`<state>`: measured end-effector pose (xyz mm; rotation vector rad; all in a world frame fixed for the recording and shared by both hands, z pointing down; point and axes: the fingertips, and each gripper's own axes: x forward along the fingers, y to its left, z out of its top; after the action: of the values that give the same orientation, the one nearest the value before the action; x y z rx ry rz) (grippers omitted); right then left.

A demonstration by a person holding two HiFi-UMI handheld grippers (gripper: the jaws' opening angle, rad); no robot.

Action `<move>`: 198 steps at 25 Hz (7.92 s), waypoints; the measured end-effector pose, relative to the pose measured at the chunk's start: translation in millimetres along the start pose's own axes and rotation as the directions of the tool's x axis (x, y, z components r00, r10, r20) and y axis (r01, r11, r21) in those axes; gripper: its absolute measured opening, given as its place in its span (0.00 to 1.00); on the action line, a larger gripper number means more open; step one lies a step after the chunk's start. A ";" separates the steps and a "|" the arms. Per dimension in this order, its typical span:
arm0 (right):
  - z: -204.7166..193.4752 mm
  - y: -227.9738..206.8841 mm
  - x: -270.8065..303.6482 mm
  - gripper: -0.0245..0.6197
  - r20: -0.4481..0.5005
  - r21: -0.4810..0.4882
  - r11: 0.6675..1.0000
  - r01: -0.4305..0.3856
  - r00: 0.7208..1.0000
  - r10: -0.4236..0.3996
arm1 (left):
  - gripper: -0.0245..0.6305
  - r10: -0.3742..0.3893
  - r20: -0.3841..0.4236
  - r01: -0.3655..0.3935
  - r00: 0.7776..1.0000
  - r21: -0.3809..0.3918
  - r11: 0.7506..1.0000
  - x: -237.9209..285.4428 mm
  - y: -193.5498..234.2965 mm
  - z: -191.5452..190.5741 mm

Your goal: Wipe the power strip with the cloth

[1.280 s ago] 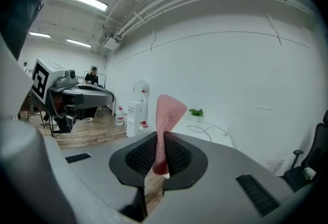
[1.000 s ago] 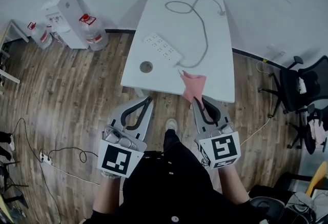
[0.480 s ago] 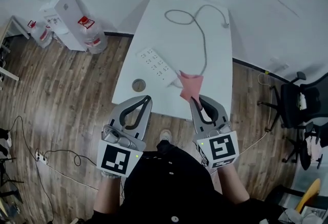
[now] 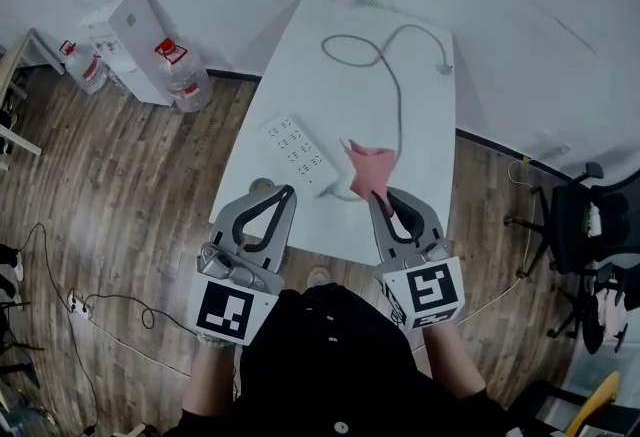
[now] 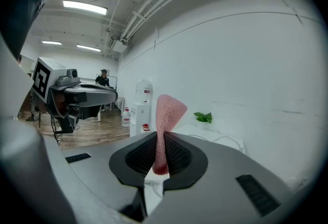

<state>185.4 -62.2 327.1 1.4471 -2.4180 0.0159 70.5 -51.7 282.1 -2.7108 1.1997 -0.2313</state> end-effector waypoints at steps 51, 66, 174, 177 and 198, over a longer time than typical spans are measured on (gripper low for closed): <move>8.1 -8.9 124.2 0.11 -0.090 -0.068 0.997 -0.021 0.996 0.015 | 0.06 0.032 -0.065 -0.036 0.997 -0.065 0.997 15.3 99.0 -42.8; -7.9 -4.3 199.7 0.11 -0.188 -0.274 0.952 -0.135 0.978 0.085 | 0.06 0.106 -0.092 -0.111 0.990 -0.044 0.993 -3.8 121.7 -55.9; -210.8 35.3 156.4 0.11 -0.603 -0.188 0.917 -0.353 0.778 0.176 | 0.06 -0.059 -0.084 0.053 0.995 -0.076 0.996 22.2 91.8 -67.7; -210.2 33.9 155.8 0.11 -0.598 -0.182 0.923 -0.339 0.784 0.170 | 0.06 -0.053 -0.084 0.047 0.995 -0.078 0.996 20.9 93.4 -67.6; -109.7 -10.7 202.6 0.11 -0.457 -0.431 0.837 -0.338 0.881 0.121 | 0.06 0.009 -0.093 -0.015 0.996 -0.069 0.997 7.0 103.9 -68.2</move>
<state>135.9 -222.0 485.9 0.8056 -2.0232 -0.2141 -13.6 -131.8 326.7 -2.7799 1.2713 -0.3223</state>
